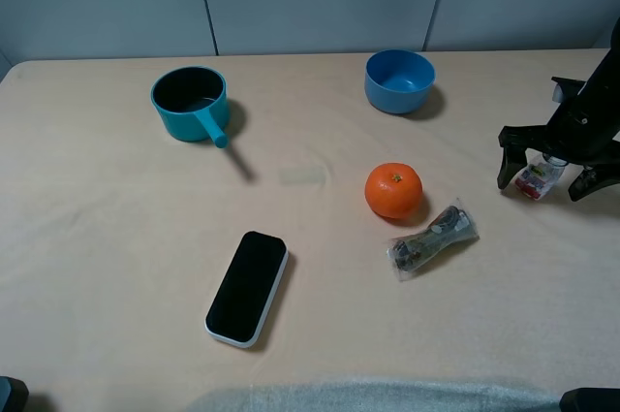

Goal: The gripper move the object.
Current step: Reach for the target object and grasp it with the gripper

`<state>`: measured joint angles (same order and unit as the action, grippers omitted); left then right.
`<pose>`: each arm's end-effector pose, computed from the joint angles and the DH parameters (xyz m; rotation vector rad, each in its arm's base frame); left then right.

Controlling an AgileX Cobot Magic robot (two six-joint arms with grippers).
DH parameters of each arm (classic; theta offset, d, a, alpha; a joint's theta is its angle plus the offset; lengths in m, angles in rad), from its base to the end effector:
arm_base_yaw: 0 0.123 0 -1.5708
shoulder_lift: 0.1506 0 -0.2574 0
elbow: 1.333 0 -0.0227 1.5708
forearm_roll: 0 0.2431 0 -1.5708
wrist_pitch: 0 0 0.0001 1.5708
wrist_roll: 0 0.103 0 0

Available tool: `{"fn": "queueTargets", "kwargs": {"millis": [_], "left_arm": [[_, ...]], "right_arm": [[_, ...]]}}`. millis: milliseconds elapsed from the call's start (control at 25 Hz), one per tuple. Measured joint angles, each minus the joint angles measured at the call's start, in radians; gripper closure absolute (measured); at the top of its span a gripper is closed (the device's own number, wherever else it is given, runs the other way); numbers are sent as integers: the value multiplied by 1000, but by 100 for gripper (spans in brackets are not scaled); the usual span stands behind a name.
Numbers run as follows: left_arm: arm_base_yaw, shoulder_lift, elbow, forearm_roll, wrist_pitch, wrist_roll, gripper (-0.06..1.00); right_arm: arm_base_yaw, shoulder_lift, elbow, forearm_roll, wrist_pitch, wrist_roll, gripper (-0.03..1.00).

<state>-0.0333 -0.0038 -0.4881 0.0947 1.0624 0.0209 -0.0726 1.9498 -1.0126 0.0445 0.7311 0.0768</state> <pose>0.0276 0.0076 0.2651 0.0516 2.0514 0.1059 0.3058 -0.0192 0.0745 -0.2856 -3.1178 -0.0462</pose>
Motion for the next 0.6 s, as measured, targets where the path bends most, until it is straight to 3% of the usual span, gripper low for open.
{"fn": "queueTargets", "kwargs": {"millis": [240, 600], "left_arm": [[0, 0, 0, 0, 0, 0, -5], [0, 0, 0, 0, 0, 0, -5]], "right_arm": [[0, 0, 0, 1, -1, -1, 30], [0, 0, 0, 8, -1, -1, 66]]}}
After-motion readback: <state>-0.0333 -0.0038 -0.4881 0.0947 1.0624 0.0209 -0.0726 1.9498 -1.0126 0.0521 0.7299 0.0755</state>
